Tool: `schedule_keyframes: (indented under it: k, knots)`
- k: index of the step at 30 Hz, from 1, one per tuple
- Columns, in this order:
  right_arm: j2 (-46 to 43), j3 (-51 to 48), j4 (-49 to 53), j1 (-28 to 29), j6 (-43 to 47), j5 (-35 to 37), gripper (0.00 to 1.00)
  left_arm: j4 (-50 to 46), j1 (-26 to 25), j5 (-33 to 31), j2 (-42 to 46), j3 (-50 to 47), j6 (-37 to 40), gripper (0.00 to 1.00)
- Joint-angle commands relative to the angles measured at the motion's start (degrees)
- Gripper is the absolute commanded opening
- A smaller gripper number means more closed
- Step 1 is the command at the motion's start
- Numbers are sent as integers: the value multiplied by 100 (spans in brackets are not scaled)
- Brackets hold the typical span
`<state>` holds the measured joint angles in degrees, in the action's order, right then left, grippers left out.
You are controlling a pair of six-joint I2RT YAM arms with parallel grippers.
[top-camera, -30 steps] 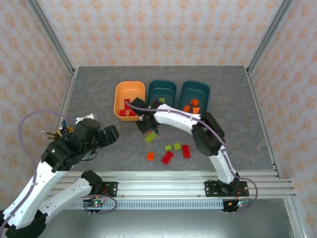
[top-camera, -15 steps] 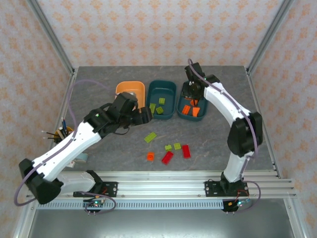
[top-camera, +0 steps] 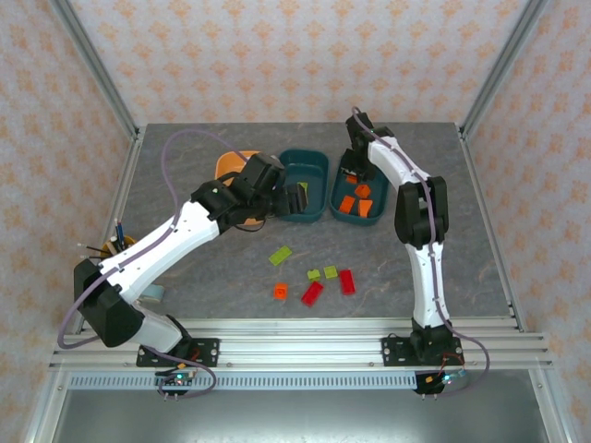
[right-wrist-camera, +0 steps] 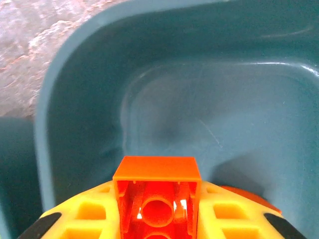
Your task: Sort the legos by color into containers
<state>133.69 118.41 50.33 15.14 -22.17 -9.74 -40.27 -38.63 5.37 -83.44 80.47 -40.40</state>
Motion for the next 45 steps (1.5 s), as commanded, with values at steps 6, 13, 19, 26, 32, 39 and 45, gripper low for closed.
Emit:
schedule_keyframes:
  k: [6, 13, 19, 26, 32, 39, 45]
  knots:
    - [-209, 297, 327, -56, -10, -182, 47, -231, -55, -27, 88, -107, 162, 83]
    - [-1017, 178, 561, 32, 169, -160, 56, -445, -227, 297, 209, -488, 562, 82]
    - [-3017, -1607, 196, 392, 159, -119, 55, -593, -752, 677, 100, -801, 1234, 79]
    - [-5978, -4566, 66, 947, -291, -839, 64, -558, -1702, 563, -400, -1173, 1392, 76]
    - [-7950, -6000, 890, 1018, -1158, -1513, 70, -446, -2206, 442, -1017, -1165, 1179, 76]
    - [-8858, -6407, 1470, 1020, -1518, -1484, 71, -377, -2421, 280, -1773, -974, 1016, 73]
    - [-8900, -6392, 1430, 1020, -1544, -1465, 71, -232, -2430, 229, -2242, -842, 1014, 71]
